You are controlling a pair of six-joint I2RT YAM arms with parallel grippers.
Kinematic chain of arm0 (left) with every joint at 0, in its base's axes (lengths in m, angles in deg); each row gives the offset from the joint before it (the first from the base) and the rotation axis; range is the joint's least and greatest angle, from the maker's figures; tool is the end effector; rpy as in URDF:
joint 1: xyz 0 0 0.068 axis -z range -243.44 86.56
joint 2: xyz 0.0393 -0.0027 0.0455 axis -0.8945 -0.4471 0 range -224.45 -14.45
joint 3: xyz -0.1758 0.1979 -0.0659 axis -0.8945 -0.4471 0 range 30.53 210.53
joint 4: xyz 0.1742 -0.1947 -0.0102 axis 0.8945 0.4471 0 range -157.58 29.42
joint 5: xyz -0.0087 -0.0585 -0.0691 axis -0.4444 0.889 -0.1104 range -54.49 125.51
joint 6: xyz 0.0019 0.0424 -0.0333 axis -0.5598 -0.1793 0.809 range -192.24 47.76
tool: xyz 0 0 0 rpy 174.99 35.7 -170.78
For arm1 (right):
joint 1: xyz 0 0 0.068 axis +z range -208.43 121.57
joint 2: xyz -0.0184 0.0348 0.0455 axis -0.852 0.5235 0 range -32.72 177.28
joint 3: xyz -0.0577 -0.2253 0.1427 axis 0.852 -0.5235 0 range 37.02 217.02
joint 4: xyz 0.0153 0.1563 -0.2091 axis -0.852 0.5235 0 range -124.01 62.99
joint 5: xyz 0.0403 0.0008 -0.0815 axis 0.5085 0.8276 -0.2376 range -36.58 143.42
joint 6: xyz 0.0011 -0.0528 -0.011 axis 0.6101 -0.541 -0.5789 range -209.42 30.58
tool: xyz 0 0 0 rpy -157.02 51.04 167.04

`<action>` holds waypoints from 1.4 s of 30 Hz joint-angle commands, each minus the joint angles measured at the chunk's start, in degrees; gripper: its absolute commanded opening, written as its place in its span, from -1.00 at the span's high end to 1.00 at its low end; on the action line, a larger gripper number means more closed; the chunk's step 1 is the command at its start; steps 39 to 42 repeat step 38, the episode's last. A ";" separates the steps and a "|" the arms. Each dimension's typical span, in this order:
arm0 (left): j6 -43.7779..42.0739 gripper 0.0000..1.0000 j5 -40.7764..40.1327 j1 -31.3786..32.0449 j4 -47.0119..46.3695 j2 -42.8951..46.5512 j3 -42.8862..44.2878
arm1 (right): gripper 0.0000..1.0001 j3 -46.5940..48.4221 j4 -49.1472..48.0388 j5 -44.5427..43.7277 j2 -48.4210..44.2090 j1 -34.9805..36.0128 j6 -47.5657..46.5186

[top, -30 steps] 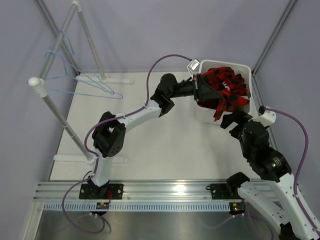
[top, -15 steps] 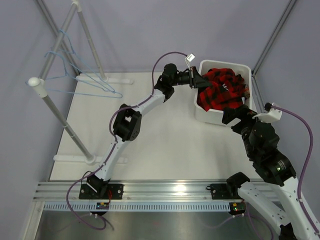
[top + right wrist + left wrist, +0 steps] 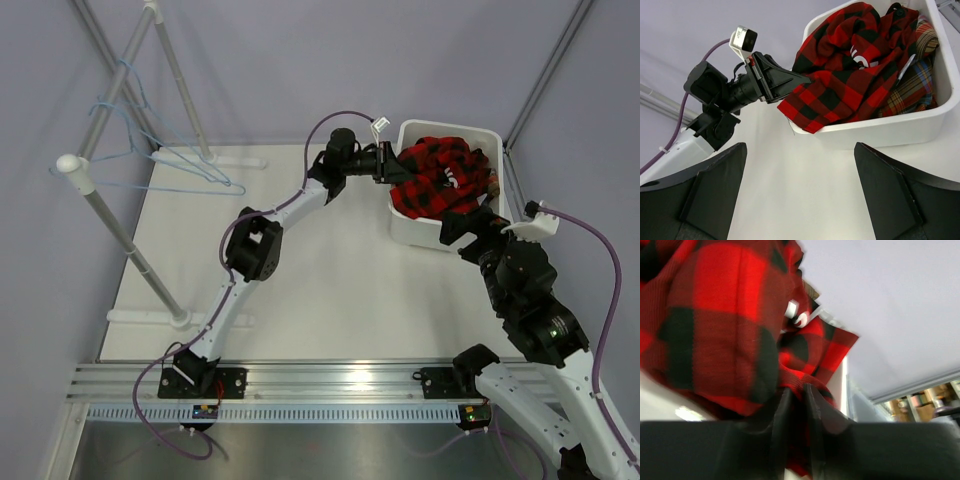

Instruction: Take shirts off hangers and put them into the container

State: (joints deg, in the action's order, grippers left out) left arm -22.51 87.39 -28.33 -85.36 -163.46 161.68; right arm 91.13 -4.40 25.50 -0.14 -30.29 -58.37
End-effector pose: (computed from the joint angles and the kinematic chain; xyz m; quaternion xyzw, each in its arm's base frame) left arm 0.4697 -0.3645 0.2313 0.2256 0.6705 -0.6572 0.2603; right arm 0.1030 0.0362 0.3866 0.1767 0.7286 0.1558 0.6432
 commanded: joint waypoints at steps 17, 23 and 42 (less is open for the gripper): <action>-23.19 -0.97 -10.03 -2.07 20.67 26.12 -3.87 | -0.99 4.69 3.53 -6.17 5.30 0.42 -2.22; -26.61 -0.97 -17.42 -0.23 21.46 47.82 -25.98 | -0.99 3.99 4.92 -4.34 5.39 0.34 -1.17; -21.79 -0.97 -76.82 28.69 32.28 103.02 -79.89 | -0.99 -2.94 0.04 10.86 11.64 0.42 0.86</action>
